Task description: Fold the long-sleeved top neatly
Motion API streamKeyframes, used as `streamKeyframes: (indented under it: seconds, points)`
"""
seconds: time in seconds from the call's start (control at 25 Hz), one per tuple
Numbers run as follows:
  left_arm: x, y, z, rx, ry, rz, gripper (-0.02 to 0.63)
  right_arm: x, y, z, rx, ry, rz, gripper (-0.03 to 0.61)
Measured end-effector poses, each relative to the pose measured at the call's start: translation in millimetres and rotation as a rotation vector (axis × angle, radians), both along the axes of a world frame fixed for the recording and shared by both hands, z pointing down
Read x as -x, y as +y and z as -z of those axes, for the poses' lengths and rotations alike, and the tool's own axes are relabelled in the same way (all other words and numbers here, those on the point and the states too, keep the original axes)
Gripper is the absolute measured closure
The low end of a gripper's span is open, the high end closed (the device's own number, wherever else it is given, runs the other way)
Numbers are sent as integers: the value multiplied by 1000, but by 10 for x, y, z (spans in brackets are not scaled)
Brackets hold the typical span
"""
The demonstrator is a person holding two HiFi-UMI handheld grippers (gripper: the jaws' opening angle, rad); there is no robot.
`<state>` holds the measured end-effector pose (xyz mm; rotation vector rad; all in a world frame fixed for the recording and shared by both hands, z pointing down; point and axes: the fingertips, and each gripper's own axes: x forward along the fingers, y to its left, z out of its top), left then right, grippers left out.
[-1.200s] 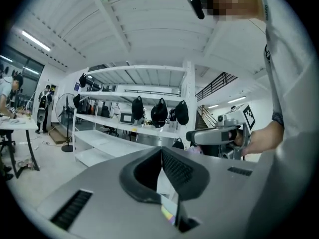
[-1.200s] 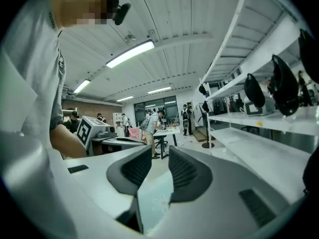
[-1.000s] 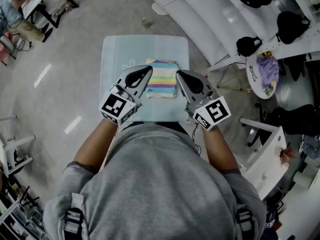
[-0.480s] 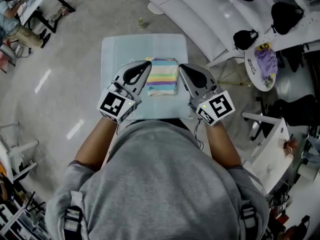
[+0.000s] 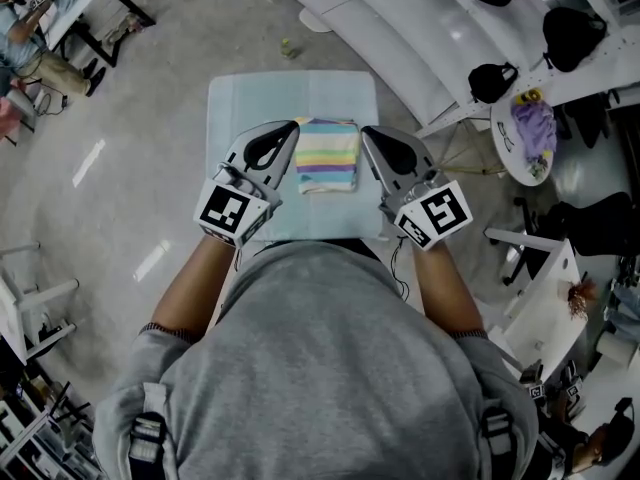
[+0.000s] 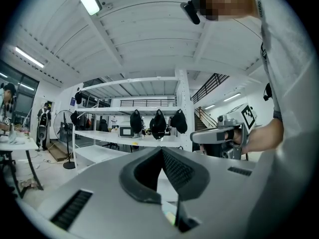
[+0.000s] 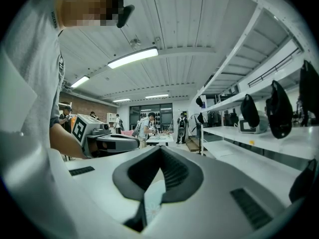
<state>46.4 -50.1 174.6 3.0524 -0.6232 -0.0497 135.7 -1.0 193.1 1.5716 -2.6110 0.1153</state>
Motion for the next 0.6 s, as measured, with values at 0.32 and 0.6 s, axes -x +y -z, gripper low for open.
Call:
streamKeyframes:
  seconds: [0.32, 0.6]
  points:
    - [22, 6, -7, -4, -10, 8, 597, 5, -19, -12, 0, 2, 6, 571]
    - [22, -11, -16, 0, -12, 12, 597, -19, -41, -31, 4, 5, 1, 571]
